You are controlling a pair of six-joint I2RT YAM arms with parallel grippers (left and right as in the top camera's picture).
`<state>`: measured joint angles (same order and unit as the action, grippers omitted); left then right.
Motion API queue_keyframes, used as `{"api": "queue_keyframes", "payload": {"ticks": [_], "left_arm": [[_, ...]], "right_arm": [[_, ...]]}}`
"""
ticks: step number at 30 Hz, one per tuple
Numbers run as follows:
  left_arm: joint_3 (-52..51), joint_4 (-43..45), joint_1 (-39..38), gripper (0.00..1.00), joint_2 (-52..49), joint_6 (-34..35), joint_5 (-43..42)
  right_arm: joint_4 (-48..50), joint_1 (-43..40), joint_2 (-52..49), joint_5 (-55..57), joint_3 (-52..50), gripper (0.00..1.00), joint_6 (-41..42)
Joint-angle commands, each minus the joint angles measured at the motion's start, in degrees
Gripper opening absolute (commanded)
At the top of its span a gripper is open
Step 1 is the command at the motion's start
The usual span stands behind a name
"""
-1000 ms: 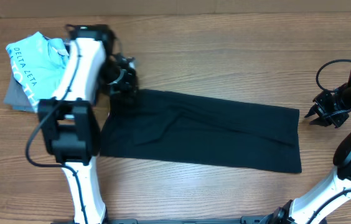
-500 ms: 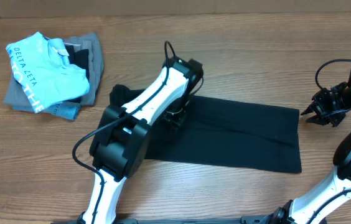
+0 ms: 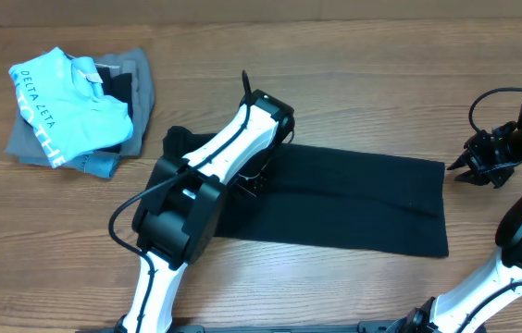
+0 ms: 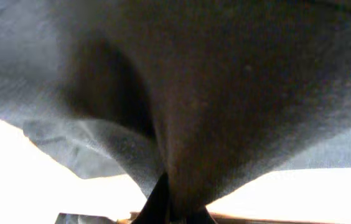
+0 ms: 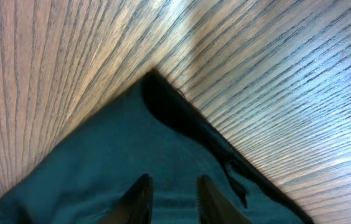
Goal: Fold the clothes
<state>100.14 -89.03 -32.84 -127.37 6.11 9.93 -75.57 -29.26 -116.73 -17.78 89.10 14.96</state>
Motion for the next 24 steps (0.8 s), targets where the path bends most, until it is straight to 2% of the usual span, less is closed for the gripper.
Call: {"api": "queue_keyframes", "payload": {"ticks": [1,9,10,11,14,20,24], "left_arm": [[2.36,-2.08,0.7,0.04,4.33,1.16,1.2],[2.34,-4.39,0.68,0.08,5.99,0.28,3.34],[2.34,-4.39,0.68,0.11,5.99,0.28,3.34],[2.34,-4.37,0.68,0.23,5.99,0.31,3.23],[2.36,-5.05,0.68,0.44,6.01,0.31,2.71],[2.38,-6.27,4.26,0.44,6.12,4.35,3.48],[2.36,-2.97,10.45,0.55,6.16,5.68,2.1]], "right_arm": [[0.33,-0.07,2.29,-0.31,0.76,0.27,-0.39],[0.46,-0.07,2.29,-0.26,0.76,0.27,-0.39],[0.46,-0.07,2.29,-0.26,0.76,0.27,-0.39],[0.48,-0.07,2.29,-0.26,0.76,0.27,-0.39],[0.48,-0.07,2.29,-0.02,0.76,0.28,-0.39],[1.62,-0.07,2.29,1.86,0.76,0.34,-0.37],[5.35,-0.07,2.25,2.71,0.74,0.37,-0.48]]}}
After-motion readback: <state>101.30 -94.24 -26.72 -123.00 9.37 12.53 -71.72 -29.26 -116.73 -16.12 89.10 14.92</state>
